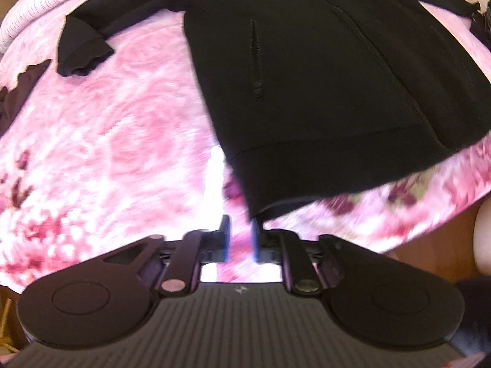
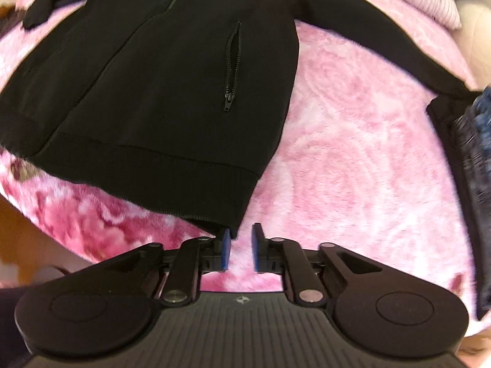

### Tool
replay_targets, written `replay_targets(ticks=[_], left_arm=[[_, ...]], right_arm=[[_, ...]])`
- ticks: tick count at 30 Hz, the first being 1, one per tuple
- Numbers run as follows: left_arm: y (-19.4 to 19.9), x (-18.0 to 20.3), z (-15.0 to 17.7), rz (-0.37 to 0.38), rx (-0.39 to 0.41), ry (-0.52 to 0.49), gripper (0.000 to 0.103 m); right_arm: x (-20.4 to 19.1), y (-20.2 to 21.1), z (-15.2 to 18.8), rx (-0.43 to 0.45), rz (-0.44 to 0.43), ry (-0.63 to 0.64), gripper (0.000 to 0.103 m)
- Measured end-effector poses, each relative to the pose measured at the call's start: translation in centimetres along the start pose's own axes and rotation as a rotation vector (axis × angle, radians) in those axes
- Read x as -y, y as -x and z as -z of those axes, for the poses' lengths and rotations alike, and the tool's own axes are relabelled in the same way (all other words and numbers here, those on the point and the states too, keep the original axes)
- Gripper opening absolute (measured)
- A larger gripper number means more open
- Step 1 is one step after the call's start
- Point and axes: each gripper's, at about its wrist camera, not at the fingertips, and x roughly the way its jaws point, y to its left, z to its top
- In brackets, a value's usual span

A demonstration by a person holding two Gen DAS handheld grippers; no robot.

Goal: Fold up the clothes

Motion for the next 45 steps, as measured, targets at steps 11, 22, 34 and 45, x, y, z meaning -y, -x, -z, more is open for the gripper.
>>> replay_targets(ticks=[11,22,34,45], left_arm=[[-1.9,-15.5,-8.2,-0.167,0.172,0.02,0.066],[-14.7,-22.2,-17.2,-0.135,0.227,-0.44,0.003],[-3.5,-49.8,-16.6,0.055,0.337,0.493,0.004],[-3.0,-49.8,-17.3,-0.071,0.277,0.405,0.027]], right_arm=[[-9.1,1.6,-10.3,0.178,0.052,0.028,0.04],[-26.8,-4.5,-25.2,0.121,0.022,-0.016,0.052],[-32.1,-5.1,-32.8,0.181,-0.007,-0.029,0.062],[-33.0,-6.0,-35.7,0.234,-0.118,0.013,0.067]])
